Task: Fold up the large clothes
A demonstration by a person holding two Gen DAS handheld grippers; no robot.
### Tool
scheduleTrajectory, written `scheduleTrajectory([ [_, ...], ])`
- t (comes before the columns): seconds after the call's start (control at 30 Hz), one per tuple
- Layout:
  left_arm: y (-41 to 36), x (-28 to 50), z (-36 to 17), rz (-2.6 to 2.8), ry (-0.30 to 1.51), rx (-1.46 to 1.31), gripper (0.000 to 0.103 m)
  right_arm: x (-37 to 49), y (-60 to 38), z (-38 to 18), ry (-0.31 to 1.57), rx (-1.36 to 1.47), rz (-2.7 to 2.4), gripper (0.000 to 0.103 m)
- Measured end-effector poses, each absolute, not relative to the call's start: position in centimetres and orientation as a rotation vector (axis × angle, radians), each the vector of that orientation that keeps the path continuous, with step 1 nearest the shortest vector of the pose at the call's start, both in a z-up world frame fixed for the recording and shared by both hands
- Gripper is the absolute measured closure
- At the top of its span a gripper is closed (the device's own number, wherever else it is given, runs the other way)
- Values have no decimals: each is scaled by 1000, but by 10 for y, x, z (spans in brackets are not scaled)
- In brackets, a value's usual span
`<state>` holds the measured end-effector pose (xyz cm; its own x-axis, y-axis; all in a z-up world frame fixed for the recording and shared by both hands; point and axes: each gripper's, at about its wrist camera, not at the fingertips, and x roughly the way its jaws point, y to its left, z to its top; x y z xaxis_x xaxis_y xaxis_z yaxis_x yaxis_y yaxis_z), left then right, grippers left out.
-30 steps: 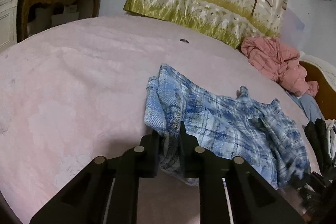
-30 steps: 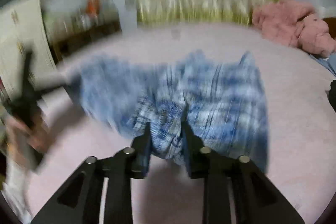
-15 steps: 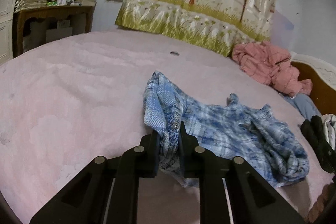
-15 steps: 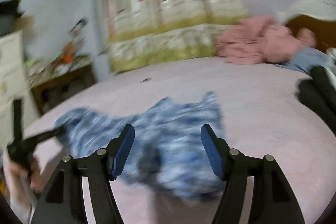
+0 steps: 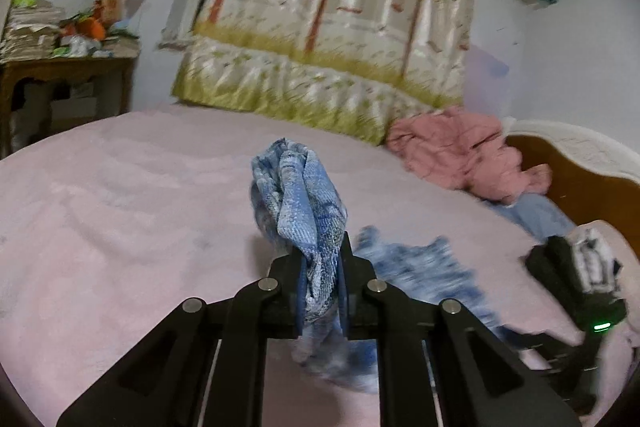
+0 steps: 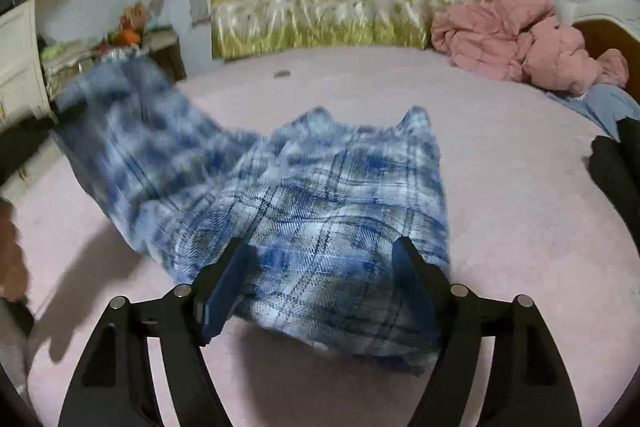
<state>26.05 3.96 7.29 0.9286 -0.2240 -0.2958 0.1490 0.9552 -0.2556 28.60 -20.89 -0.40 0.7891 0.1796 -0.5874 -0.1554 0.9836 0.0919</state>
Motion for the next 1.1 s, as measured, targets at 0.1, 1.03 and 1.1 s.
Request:
scheduleTrajectory([
  [0.1,11,253,91,-261,306,-195,92,284,-235,4,589,183,183,26],
  [1.03,-172,275,10,-746,702,-136,78,253,-364,22,425,641,-32,25],
  [1.1,-166,265,17,-804,680,-143,57,255,-363,19,439,660,5,23],
])
